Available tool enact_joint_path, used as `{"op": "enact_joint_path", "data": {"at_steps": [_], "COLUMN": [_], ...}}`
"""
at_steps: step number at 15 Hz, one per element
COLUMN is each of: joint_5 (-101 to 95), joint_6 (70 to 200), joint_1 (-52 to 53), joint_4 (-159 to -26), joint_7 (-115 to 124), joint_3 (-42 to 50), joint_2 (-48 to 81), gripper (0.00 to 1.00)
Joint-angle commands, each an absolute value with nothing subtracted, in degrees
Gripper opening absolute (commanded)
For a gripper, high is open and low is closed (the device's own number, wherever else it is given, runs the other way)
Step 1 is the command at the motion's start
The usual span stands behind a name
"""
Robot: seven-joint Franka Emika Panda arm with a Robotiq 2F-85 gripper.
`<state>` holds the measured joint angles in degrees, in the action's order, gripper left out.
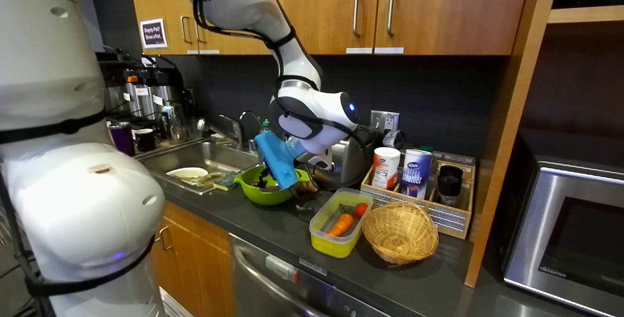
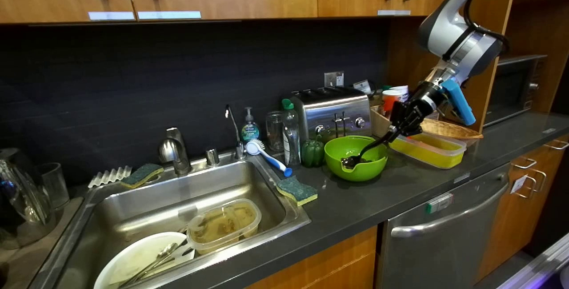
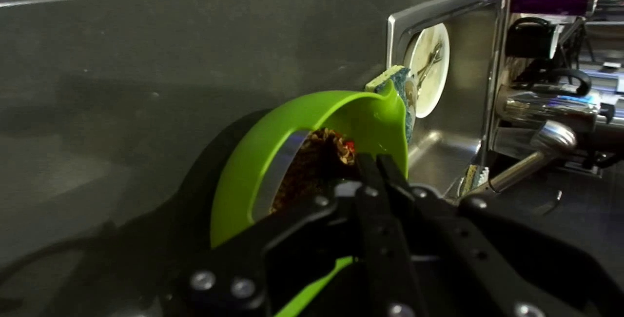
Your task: Use the spoon to scoop up contents from the green bowl and put them inside the sink
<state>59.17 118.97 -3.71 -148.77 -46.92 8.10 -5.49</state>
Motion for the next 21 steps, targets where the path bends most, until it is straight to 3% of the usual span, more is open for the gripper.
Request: {"op": "enact_joint_path", "data": {"at_steps": [1,21], "joint_5": [61.9,64.6], "joint_6": [115.2,108.9], "joint_1": [-5.5,-9.3], "joint_4": [-147.2,-144.9], "joint_7": [-49.7,-52.4], "joint_3": [8.8,10.4], "joint_2": [-3.1,-1.4], "gripper": [0.01,0.01]}}
